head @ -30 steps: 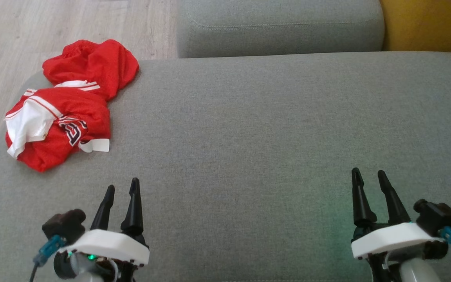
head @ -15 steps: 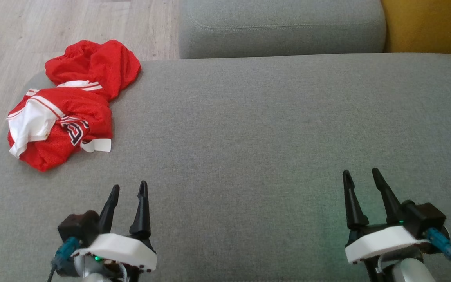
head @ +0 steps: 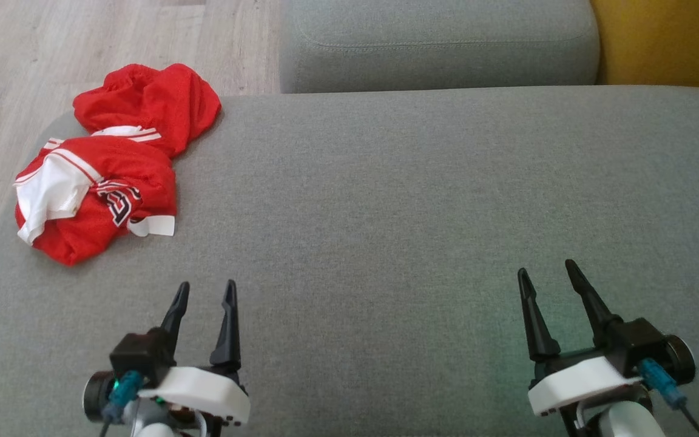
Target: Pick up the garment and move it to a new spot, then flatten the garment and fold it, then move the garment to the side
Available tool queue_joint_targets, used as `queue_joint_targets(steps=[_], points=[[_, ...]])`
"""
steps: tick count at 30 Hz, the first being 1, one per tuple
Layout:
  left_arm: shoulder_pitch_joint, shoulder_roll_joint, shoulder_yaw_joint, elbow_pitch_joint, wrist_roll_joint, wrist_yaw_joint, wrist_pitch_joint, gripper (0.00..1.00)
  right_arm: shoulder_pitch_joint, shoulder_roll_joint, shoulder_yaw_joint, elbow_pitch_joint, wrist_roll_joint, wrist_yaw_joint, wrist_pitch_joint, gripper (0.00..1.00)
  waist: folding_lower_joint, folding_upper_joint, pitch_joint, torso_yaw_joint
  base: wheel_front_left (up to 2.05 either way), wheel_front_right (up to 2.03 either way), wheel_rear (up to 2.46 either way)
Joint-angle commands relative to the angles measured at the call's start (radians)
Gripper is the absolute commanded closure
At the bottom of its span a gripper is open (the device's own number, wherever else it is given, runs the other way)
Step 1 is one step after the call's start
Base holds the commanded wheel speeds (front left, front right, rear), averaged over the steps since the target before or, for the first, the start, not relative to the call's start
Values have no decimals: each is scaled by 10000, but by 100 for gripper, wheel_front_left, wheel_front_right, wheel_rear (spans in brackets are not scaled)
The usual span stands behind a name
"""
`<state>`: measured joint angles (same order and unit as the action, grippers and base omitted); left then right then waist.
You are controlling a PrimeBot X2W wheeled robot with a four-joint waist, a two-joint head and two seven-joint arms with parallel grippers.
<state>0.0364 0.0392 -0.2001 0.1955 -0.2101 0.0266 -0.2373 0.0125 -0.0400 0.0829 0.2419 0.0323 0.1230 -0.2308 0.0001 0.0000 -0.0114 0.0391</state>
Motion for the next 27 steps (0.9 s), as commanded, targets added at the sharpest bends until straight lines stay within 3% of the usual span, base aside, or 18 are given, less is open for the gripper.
queue_joint_targets(steps=[1,5,27], points=[[-297,106,215,-359,263,49,-138,0,-219,-99,259,-261,-252,75,-202,0,-1,0,-4,0,0,0,0],[-277,110,137,-359,638,106,-245,0,-222,-102,285,-224,-579,77,-310,0,-1,0,-15,6,0,0,0],[-226,110,93,-177,416,171,-245,0,-215,-102,148,-168,-27,77,-310,0,-1,0,-42,-19,0,0,0]])
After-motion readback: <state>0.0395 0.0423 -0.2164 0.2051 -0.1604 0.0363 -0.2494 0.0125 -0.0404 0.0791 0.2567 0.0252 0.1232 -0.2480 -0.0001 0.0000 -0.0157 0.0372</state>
